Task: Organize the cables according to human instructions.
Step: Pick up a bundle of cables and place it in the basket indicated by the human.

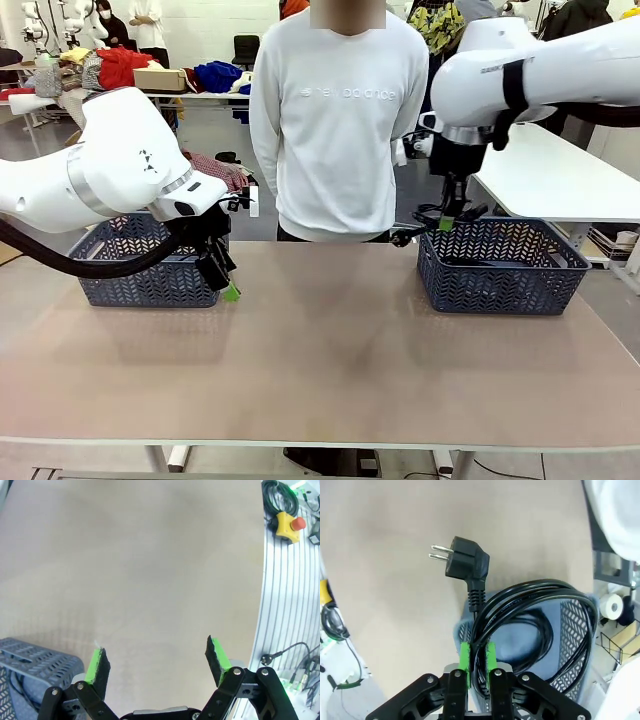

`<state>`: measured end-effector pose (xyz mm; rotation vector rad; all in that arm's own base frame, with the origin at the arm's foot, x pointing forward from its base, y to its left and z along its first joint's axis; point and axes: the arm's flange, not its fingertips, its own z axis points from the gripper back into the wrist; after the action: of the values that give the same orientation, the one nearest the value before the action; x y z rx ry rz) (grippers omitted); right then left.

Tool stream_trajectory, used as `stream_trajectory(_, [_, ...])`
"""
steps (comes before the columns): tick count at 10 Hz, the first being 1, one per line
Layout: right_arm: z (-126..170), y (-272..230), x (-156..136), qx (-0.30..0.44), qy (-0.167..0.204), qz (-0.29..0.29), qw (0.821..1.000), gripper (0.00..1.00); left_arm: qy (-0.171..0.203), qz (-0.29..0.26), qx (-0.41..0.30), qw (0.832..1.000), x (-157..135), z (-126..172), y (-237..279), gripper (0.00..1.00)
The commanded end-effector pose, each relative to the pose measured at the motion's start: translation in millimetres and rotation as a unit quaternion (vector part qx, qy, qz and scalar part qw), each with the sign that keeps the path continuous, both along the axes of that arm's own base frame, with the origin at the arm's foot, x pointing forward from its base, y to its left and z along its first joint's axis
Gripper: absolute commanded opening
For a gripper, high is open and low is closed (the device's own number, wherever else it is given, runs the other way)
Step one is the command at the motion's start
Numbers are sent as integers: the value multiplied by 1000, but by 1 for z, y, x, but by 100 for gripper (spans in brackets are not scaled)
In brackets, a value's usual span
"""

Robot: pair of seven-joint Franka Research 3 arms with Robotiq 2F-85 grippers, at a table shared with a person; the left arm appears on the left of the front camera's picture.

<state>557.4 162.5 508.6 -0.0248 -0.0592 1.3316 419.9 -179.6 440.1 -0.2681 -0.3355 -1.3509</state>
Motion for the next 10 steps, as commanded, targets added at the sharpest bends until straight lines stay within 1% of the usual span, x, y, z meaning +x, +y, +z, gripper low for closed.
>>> stream_trajectory(1, [1,-24,0,13,-14,-8,1000,0,-1,3,1,1000,0,0,1,100])
stream_trajectory(2, [4,-38,4,15,-11,-13,1000,0,-1,3,1,1000,0,0,1,100])
stream_trajectory(4, [8,-61,13,5,-18,-20,1000,0,-1,3,1,1000,0,0,1,100])
stream_trajectory(5, [6,-69,16,2,-21,-16,1000,0,-1,3,1,1000,0,0,1,100])
stream_trajectory(7, [-4,-92,23,8,-17,-41,999,0,-1,3,1,1000,0,0,1,100])
stream_trajectory(10, [-15,-111,30,0,-30,-49,998,0,-1,3,1,1000,0,0,1,100])
